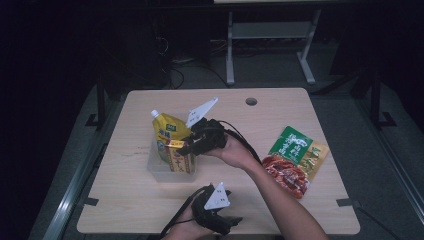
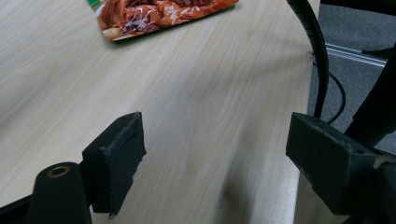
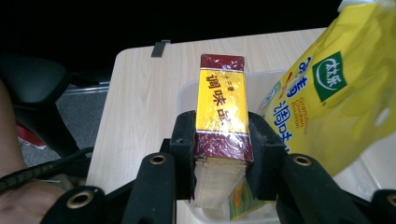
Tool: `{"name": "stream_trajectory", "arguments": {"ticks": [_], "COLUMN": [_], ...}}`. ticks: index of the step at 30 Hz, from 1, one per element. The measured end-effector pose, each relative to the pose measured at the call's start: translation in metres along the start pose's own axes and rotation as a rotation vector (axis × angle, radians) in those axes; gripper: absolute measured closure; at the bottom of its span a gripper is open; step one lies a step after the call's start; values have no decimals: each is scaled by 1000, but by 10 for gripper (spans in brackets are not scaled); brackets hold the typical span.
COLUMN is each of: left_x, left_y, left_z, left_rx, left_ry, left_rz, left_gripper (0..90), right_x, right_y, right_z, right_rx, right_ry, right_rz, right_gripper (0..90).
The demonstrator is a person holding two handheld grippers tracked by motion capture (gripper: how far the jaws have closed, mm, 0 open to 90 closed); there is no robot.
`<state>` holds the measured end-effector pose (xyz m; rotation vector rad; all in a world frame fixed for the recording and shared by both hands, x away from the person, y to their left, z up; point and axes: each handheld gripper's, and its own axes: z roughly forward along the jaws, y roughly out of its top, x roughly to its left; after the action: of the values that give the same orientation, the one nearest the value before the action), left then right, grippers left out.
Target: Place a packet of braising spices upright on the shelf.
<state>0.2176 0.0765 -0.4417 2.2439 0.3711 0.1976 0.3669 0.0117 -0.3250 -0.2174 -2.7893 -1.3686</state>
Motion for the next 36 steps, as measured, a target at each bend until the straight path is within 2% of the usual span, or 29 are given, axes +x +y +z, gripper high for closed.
{"name": "stream_trajectory", "arguments": {"ticks": [5,15,18,21,36], "left_x": [-1,1,1,2,1], "left_y": [-1,-1,-1,-3,-3], "left_z": [1,-1,-1,1,1], "left_rx": [-12,-6,-4,-3,-9], "left_ry": [0,-1,0,-5,-9], "left_rz": [-20,-17,-9,-28,-40], "left_gripper": [189,189,189,189,187], "right_x": [-1,1,0,1,1], "right_y": [0,-3,-4,-7,-15], "right_z": [11,33,35,41,53], "right_rx": [16,55,62,82,94], "right_ry": [6,14,10,7,20], "right_rz": [-3,-8,-10,-19,7], "right_gripper": [671,670,670,669,649]}}
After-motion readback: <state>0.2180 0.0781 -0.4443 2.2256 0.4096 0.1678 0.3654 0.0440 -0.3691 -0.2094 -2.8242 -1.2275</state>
